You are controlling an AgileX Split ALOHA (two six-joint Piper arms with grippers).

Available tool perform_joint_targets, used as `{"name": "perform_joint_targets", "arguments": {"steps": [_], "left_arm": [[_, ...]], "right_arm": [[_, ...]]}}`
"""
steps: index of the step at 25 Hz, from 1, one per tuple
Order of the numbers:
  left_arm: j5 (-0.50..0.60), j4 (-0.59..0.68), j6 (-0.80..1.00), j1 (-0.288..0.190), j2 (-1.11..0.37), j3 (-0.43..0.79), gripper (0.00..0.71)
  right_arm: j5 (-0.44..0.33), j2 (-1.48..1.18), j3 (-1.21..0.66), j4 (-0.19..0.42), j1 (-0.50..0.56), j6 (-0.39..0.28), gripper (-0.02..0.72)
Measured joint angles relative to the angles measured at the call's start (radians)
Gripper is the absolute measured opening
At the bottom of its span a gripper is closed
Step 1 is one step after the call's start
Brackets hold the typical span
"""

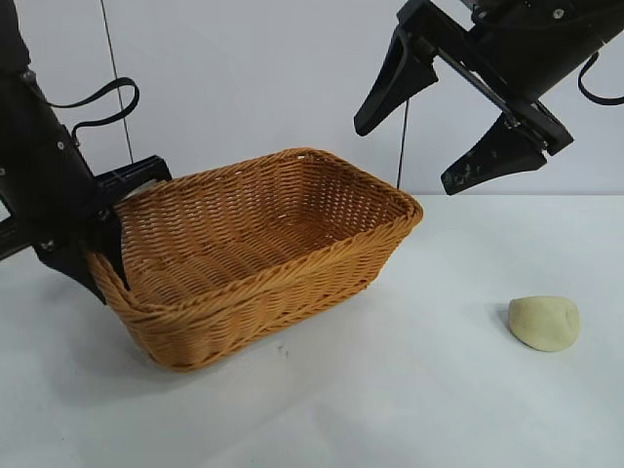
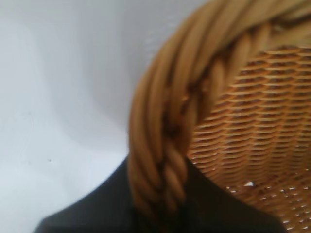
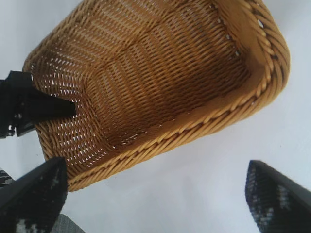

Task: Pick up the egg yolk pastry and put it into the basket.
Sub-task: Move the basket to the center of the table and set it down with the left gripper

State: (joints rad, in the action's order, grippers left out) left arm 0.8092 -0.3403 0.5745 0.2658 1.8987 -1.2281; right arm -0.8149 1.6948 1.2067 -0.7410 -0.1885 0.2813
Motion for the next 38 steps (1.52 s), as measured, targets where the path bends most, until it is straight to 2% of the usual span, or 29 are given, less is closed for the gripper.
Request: {"name": "perform_joint_targets", "arguments": {"steps": [7, 11, 33, 35, 38], "left_arm": [[0.198, -0.032, -0.295, -0.006, 0.143, -0.240, 0.140], [0.294, -0.032, -0.403, -0.006, 0.205, -0.333, 0.140], [0.245, -0.040, -0.476, -0.006, 0.288, -0.335, 0.142], [0.245, -0.045, -0.479, -0.006, 0.288, -0.335, 0.200], [0.247, -0.053, -0.480, -0.006, 0.288, -0.335, 0.442]], "right_arm": [[-0.002, 0.000, 0.000, 0.000, 0.000, 0.000, 0.685], [-0.006, 0.000, 0.000, 0.001, 0.000, 0.000, 0.685], [-0.010, 0.000, 0.000, 0.003, 0.000, 0.000, 0.685], [-0.011, 0.000, 0.000, 0.003, 0.000, 0.000, 0.685], [-0.012, 0.000, 0.000, 0.003, 0.000, 0.000, 0.685]]}}
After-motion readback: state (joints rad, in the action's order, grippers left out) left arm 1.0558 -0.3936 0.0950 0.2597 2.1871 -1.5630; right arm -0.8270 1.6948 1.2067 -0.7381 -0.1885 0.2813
